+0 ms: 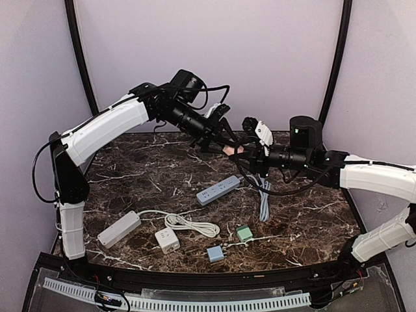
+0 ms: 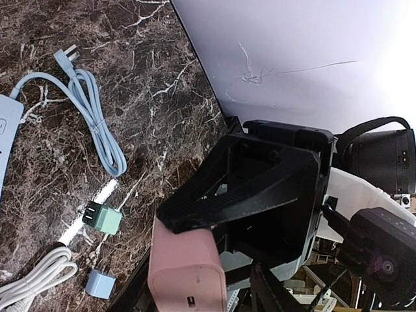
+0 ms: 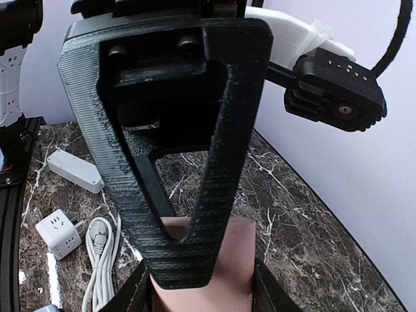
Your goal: Insert the plug
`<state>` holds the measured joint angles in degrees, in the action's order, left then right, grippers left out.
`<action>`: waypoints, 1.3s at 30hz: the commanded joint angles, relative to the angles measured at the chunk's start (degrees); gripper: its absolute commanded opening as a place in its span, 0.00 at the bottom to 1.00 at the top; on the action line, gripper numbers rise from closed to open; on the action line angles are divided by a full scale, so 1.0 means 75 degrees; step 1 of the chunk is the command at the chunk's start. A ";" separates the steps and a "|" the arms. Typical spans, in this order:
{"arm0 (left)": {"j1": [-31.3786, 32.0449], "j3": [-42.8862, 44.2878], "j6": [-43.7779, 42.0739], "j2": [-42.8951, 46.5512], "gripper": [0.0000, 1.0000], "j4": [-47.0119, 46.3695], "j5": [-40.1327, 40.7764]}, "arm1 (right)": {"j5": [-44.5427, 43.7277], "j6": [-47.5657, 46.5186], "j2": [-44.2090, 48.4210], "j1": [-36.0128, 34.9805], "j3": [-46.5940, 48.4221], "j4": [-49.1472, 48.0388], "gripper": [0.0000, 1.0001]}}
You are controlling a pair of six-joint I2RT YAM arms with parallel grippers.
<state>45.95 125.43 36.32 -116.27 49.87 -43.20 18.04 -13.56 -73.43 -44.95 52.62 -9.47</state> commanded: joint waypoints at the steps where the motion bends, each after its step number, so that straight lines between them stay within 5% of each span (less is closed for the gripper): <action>1: -0.0010 0.0039 0.0086 -0.0001 0.46 0.0298 -0.0210 | -0.0242 -0.0240 -0.0042 -0.0090 0.0162 -0.0260 0.00; 12: -0.0010 0.0034 0.0197 -0.0119 0.36 0.0109 -0.0207 | -0.0113 -0.0443 -0.0025 -0.0208 0.0064 -0.0260 0.00; 18: -0.0010 0.0034 0.0106 -0.0173 0.02 0.0266 0.0009 | -0.0078 -0.0382 0.0004 -0.0229 0.0044 -0.0260 0.01; 19: -0.0016 0.0040 0.0093 -0.0169 0.01 0.0342 0.0049 | -0.0111 -0.0297 0.0014 -0.0235 0.0033 -0.0250 0.19; 22: -0.0021 0.0049 -0.0027 -0.0167 0.01 0.0450 0.0196 | -0.0295 -0.0019 0.0155 -0.0244 -0.0103 -0.0315 0.95; 32: -0.0179 0.0202 -0.0436 -0.0150 0.01 0.0976 0.0523 | -0.1011 0.0215 0.1427 -0.0229 -0.1253 -0.0178 0.99; 39: -0.0285 0.0288 -0.0987 -0.0150 0.01 0.1563 0.0857 | -0.1602 0.2337 0.1568 -0.0169 -0.0896 0.1058 0.99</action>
<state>44.45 125.84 32.71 -117.54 56.93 -38.85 9.32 -7.16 -60.95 -46.13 43.05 -8.25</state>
